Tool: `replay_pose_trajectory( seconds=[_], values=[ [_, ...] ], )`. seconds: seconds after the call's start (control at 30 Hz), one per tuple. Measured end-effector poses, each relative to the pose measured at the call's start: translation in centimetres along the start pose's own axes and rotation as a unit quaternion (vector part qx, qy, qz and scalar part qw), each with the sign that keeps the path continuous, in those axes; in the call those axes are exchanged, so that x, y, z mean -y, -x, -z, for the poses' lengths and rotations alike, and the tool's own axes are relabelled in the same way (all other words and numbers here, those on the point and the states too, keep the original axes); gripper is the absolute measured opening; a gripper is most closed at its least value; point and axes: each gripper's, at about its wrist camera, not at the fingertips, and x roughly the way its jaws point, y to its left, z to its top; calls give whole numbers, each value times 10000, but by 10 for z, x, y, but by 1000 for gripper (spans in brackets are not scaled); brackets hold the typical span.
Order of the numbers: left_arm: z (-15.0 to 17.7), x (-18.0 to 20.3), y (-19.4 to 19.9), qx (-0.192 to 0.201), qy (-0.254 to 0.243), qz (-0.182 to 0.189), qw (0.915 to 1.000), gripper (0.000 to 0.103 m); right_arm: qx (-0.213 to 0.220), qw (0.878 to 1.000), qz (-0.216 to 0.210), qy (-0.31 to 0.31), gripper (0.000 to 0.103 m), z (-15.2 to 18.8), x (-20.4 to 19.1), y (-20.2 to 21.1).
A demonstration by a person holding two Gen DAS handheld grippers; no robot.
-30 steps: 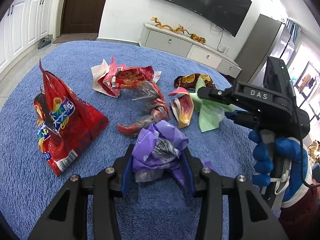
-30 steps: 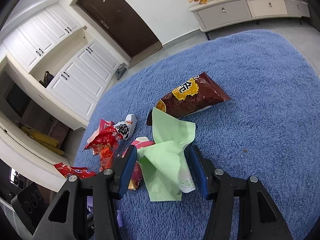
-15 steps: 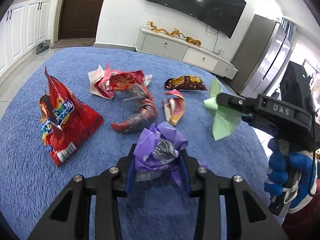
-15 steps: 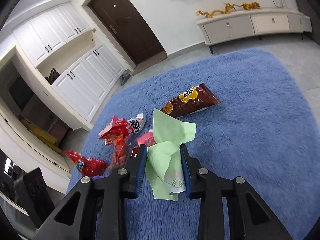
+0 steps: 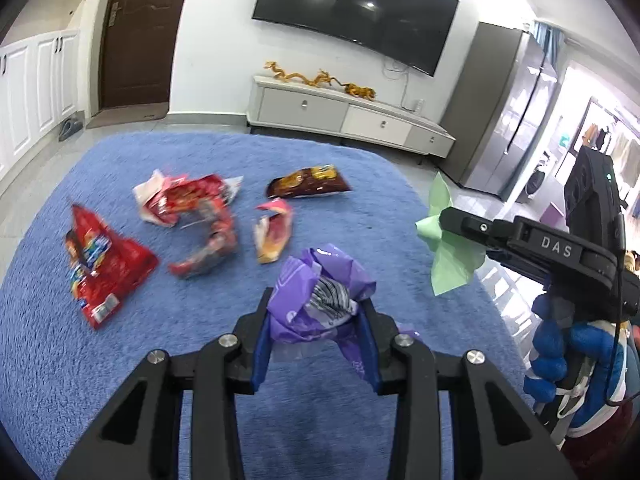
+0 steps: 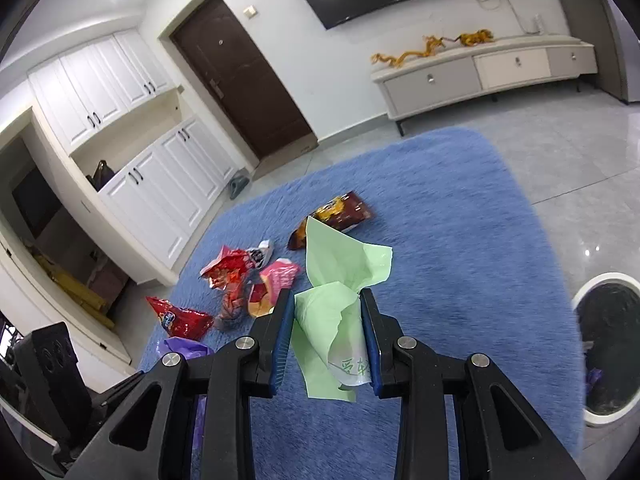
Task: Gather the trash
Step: 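Carry the purple bag and green paper over the bin and open both tools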
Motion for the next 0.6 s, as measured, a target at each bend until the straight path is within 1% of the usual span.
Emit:
replay_pose_trajectory(
  seconds=[0.17, 0.33, 0.47, 0.53, 0.6],
  values=[
    [-17, 39, -8, -33, -310, 221, 9993, 35, 392, 9990, 102, -183, 32, -5, 25, 33],
    [-38, 88, -36, -209, -678, 539, 9960, 35, 876, 9939, 345, -578, 32, -8, 72, 72],
    [-50, 139, -69, -410, -1094, 800, 9899, 35, 1151, 9857, 785, -952, 32, -5, 118, 99],
    [-53, 162, -88, -509, -1317, 883, 9860, 35, 1259, 9785, 1038, -1260, 32, 0, 150, 114],
    [-56, 189, -111, -630, -1517, 969, 9817, 35, 1304, 9729, 1209, -1479, 32, 4, 173, 123]
  ],
)
